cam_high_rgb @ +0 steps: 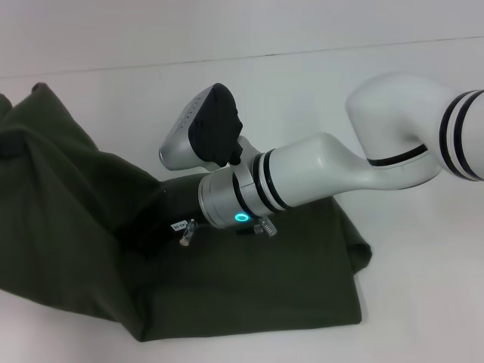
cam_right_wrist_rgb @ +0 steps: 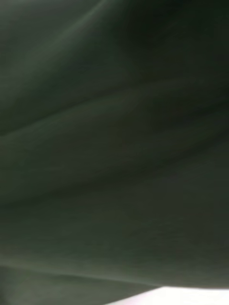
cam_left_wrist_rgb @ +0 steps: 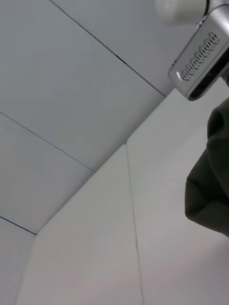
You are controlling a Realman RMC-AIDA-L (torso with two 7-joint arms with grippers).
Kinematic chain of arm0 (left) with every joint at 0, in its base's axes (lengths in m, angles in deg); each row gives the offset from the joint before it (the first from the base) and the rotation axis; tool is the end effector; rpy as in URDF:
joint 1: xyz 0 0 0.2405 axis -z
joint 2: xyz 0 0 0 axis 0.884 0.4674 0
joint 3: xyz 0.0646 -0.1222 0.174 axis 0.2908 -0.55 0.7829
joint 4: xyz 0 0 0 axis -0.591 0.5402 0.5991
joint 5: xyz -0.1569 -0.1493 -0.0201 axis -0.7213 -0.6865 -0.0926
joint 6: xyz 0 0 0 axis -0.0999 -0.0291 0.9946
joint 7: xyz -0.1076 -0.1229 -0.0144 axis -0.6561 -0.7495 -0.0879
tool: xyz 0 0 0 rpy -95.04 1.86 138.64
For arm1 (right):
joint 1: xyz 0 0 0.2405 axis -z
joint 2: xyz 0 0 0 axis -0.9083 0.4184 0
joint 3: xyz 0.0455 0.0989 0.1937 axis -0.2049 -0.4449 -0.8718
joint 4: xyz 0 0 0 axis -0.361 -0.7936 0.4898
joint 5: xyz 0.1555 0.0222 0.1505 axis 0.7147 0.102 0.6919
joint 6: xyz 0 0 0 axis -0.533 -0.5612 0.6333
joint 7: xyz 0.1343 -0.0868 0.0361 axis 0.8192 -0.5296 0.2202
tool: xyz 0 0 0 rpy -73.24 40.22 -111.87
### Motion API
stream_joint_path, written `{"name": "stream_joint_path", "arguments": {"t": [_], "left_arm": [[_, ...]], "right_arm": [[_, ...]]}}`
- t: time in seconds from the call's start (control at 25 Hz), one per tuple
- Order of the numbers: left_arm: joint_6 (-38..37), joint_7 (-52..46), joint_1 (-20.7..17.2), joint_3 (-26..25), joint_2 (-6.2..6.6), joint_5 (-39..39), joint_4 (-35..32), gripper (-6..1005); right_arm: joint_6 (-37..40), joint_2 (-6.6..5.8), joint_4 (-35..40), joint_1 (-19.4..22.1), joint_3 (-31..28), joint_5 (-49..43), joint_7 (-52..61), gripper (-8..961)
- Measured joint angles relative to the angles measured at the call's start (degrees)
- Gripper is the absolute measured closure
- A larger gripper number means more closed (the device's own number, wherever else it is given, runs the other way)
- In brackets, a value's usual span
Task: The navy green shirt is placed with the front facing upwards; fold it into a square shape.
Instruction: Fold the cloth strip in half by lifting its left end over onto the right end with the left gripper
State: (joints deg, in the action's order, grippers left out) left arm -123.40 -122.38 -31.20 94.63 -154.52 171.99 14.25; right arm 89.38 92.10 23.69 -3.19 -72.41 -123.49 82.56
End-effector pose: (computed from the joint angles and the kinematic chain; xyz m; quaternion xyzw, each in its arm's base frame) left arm -0.2061 0.3008 0.1419 -0.8822 -0.3906 -0.2432 0.0998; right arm 0.1173 0.3406 -0.1876 -0.9725 0.2068 0.0865 0.0628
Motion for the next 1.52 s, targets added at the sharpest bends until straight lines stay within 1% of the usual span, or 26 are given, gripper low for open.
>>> {"name": "stream_joint_path", "arguments": {"t": [0.28, 0.44, 0.56, 0.6, 0.64, 0.68, 0.88, 1.04, 1.12, 1.24, 1.28, 1.32, 1.44, 1.52], "left_arm": [[-0.5, -1.3, -0.4, -0.6, 0.85, -3.4, -0.1, 966], [-0.4, -1.7, -0.4, -0.1, 0.82, -4.5, 0.2, 967], [-0.3, -1.7, -0.2, 0.0, 0.55, -5.3, 0.4, 967], [-0.2, -1.7, -0.2, 0.0, 0.47, -5.6, 0.4, 967], [0.0, -1.8, -0.2, 0.0, 0.35, -5.7, 0.5, 967], [0.1, -1.8, -0.2, 0.0, 0.32, -5.7, 0.6, 967], [2.2, -1.3, -0.6, 0.9, -0.28, -5.2, 2.2, 966], [3.5, -0.8, -0.6, 2.7, -0.87, -5.2, 3.6, 966], [3.9, -0.7, -0.6, 3.3, -1.39, -5.4, 3.9, 967], [4.3, -0.6, -0.3, 4.1, -2.48, -5.7, 4.1, 968], [4.5, -0.6, -0.2, 4.6, -3.15, -5.8, 4.2, 968], [4.6, -0.6, -0.2, 4.8, -3.40, -5.8, 4.2, 968], [5.5, -0.4, -0.3, 6.4, -4.94, -6.0, 4.4, 967], [6.1, -0.1, -0.3, 7.2, -5.69, -6.0, 4.9, 967]], "right_arm": [[-0.1, 0.07, -0.6, -0.3, -0.4, -0.1, -0.1, 803], [0.3, -0.33, -0.6, 0.7, -1.6, -0.1, -0.2, 796], [1.3, -0.52, 0.1, 2.8, -3.7, -0.1, -0.6, 791], [3.0, -0.66, 1.1, 4.9, -5.7, -0.1, -2.0, 790], [4.2, -0.78, 1.6, 5.9, -6.8, -0.1, -2.8, 788], [4.2, -0.78, 1.6, 5.9, -6.8, -0.1, -2.8, 786], [11.1, -1.09, 5.4, 11.2, -11.7, 0.1, -4.6, 778], [17.5, -1.25, 9.9, 15.4, -15.5, 0.4, -4.6, 687], [22.0, -1.41, 12.9, 17.7, -17.7, 0.4, -4.6, 642], [28.0, -1.60, 17.1, 20.5, -20.5, 0.9, -4.6, 574], [29.9, -1.66, 18.3, 21.3, -21.2, 1.6, -4.5, 552], [31.9, -1.72, 19.8, 22.2, -21.7, 2.4, -4.3, 529], [38.4, -1.84, 24.5, 25.1, -22.0, 6.8, -3.4, 340], [42.7, -1.88, 27.9, 27.3, -21.9, 9.9, -2.4, 340]]}}
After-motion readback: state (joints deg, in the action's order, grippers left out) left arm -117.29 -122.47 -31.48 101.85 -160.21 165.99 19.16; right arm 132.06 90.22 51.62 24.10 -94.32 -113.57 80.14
